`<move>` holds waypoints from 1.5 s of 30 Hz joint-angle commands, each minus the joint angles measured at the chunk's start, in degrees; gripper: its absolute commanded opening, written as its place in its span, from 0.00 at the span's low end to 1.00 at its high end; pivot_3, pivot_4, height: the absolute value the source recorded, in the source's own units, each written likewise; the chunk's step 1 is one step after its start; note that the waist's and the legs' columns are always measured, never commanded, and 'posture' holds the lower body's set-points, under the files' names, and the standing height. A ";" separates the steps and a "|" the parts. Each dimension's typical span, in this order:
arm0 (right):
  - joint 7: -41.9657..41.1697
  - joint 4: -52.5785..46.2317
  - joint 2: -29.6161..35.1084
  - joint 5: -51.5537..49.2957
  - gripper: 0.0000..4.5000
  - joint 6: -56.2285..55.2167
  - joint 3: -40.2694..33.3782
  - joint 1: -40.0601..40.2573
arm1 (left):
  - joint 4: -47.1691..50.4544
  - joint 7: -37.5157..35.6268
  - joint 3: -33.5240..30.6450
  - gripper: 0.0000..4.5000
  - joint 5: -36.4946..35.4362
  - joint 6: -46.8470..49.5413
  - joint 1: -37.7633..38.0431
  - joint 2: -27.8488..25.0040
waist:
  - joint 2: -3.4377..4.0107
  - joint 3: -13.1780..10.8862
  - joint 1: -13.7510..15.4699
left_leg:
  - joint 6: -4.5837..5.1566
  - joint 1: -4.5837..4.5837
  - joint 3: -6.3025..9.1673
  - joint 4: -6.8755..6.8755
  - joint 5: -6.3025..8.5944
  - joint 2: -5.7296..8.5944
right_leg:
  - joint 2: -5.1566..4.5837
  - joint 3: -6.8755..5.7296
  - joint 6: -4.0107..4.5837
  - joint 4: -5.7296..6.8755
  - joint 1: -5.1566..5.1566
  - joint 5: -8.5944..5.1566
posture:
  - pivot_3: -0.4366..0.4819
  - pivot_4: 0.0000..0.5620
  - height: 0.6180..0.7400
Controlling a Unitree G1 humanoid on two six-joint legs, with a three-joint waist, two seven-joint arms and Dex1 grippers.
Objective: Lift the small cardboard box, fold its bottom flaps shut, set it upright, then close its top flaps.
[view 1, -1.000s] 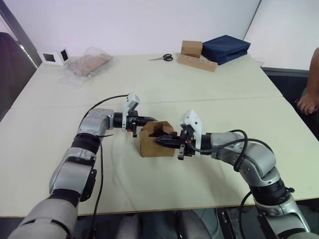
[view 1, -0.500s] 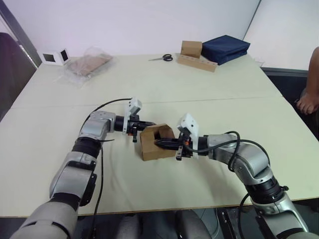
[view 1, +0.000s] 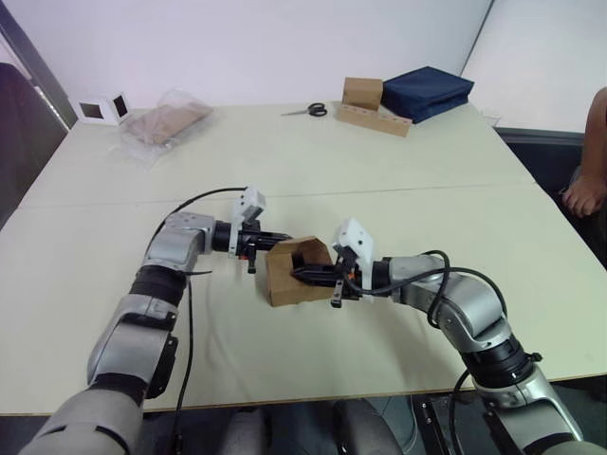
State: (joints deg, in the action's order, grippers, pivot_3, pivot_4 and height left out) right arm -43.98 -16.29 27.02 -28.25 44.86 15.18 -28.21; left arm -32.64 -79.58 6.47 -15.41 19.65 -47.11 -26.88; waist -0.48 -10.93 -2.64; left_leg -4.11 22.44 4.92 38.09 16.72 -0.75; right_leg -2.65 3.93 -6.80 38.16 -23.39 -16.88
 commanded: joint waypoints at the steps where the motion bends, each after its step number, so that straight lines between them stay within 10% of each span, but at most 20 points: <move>1: 0.92 -2.89 0.22 -0.41 0.00 1.03 -1.60 0.70 | 11.10 0.46 -5.51 0.02 -5.04 5.64 3.24 -4.99 | 0.00 0.00 0.00 | 0.00 0.00 0.00 0.00 0.00 0.00 | 0.01 0.00 0.00 0.00 -0.01 0.00 | 0.48 0.27 1.00; 13: 2.21 -6.66 0.94 -1.32 0.00 2.95 -4.07 1.44 | 42.83 4.93 -9.08 0.02 -18.83 22.69 21.02 -12.39 | 0.00 0.00 0.25 | 0.00 -0.01 0.01 0.01 0.00 -0.01 | -0.03 -0.01 0.00 0.00 0.05 0.00 | 0.48 0.27 1.00; 28: 0.85 -8.00 3.58 -10.76 0.00 6.78 -15.77 -7.00 | 43.01 13.02 -2.97 0.02 -15.23 17.95 24.32 -8.87 | 0.02 -0.01 0.15 | 0.01 -0.02 -0.01 -0.02 0.00 -0.03 | 0.01 0.01 0.01 -0.01 0.02 0.00 | 0.48 0.27 1.00; 45: -3.82 10.00 -2.84 2.61 0.00 -3.65 -0.90 -13.28 | 43.71 14.50 -3.17 0.02 -15.53 17.11 25.36 -9.10 | 0.02 -0.01 0.14 | 0.00 -0.02 -0.05 -0.03 0.00 -0.02 | -0.03 0.01 0.01 -0.03 0.01 0.00 | 0.48 0.27 1.00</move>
State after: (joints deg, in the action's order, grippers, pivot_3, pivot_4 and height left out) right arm -46.66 -4.22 23.58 -25.84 42.10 14.67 -41.02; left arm 9.42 -65.50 3.79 -30.65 37.43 -22.38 -35.55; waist -0.46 -10.94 -2.51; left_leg -4.11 22.43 4.87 38.06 16.72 -0.77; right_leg -2.68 3.95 -6.80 38.12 -23.38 -16.88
